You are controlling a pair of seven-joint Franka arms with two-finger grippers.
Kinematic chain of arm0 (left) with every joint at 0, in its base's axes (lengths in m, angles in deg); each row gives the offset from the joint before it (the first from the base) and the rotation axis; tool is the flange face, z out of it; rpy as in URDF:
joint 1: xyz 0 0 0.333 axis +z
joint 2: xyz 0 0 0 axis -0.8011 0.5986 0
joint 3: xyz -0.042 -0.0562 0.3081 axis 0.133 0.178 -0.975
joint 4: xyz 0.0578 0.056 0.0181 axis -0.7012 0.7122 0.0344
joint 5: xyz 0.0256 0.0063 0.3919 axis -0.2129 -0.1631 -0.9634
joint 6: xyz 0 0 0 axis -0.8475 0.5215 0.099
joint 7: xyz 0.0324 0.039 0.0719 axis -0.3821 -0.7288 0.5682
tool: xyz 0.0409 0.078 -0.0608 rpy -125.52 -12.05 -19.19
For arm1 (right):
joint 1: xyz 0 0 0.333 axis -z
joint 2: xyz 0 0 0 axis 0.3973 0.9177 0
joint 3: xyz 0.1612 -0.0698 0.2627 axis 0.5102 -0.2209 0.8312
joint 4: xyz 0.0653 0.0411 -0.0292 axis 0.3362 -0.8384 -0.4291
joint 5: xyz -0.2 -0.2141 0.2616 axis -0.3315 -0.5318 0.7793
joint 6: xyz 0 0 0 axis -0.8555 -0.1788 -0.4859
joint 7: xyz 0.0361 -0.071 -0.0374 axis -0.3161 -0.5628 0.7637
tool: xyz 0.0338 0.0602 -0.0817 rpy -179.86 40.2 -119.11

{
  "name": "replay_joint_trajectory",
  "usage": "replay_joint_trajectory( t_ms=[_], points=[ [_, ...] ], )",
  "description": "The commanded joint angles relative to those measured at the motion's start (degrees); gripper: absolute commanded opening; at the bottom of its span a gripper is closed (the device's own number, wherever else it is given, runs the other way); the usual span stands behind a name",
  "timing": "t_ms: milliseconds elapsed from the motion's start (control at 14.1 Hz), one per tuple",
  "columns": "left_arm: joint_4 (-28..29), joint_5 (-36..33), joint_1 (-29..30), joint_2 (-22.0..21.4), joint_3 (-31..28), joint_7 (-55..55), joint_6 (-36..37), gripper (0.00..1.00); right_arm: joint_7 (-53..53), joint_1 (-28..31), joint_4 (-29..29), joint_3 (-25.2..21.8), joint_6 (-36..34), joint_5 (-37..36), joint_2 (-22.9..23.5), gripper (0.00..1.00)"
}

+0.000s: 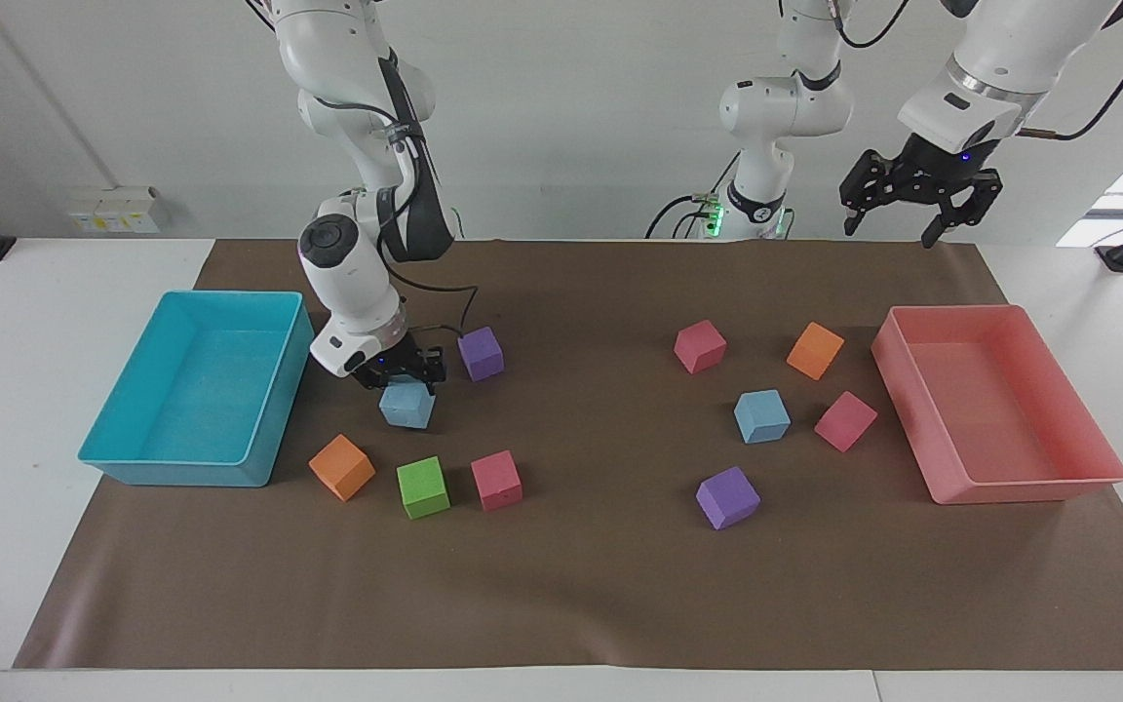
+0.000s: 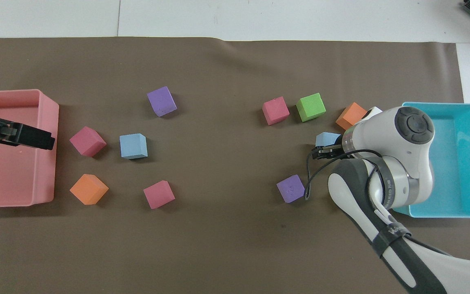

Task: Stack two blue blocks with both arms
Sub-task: 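Close the right gripper on the blue cube and lift it, then carry the blue cube to the table center and set it down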

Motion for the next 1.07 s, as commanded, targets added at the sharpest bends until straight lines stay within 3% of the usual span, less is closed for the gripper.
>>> replay_joint_trajectory(
  t_ms=[0, 426, 994],
  points=[
    [1.4, 0.9, 0.4, -1.3, -0.2, 0.4, 0.5, 1.0, -0.1, 0.3, 6.3, 0.2, -8.8, -1.7, -0.9, 0.0],
    [1.5, 0.9, 0.4, -1.4, -0.2, 0.6, 1.0, 1.0, -9.1, -6.9, 11.1, 0.7, -11.3, -2.7, 0.1, 0.0],
    [1.4, 0.9, -0.3, -1.4, 0.0, 0.7, 0.5, 1.0, -26.9, -21.8, 19.1, 0.7, -8.9, -3.6, 11.2, 0.0]
  ],
)
